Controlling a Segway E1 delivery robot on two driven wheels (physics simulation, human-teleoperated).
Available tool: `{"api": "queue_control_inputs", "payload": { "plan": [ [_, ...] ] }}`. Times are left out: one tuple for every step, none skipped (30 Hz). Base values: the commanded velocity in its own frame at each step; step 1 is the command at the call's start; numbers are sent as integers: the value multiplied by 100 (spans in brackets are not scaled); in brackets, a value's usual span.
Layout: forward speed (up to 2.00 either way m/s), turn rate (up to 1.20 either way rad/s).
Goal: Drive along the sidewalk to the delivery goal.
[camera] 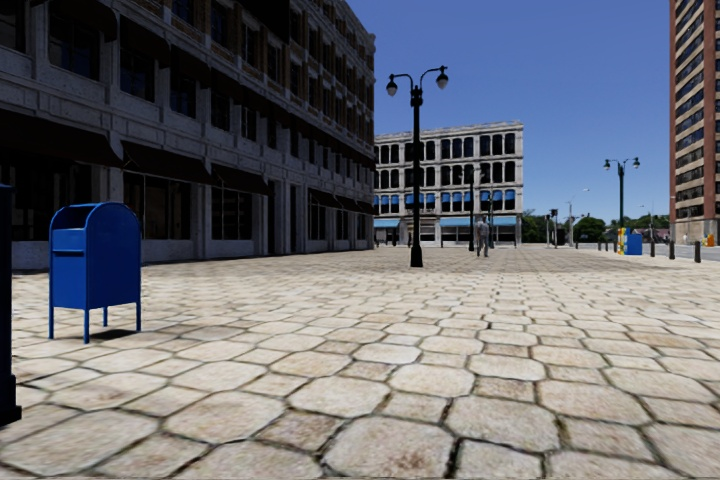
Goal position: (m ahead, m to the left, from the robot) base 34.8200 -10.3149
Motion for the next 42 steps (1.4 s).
{"api": "queue_control_inputs", "payload": {
  "plan": [
    [149, -100],
    [149, -120],
    [149, -120],
    [149, -120],
    [149, -120],
    [149, -120],
    [149, -120],
    [149, -120],
    [149, -120],
    [149, -120],
    [149, -120],
    [149, -120],
    [149, -118],
    [149, -106],
    [149, -100],
    [149, -44],
    [149, -5],
    [161, -1],
    [178, 0],
    [200, 0],
    [200, 0],
    [200, 0],
    [200, 0],
    [200, 0],
    [200, 0],
    [200, 0],
    [200, 0],
    [200, 0],
    [200, 0],
    [200, 0],
    [200, 0],
    [200, 0],
    [200, 0],
    [200, 0],
    [200, 0],
    [200, 0],
    [200, 0],
    [200, 7],
    [200, 49],
    [200, 69],
    [200, 74],
    [200, 75]
  ]
}}
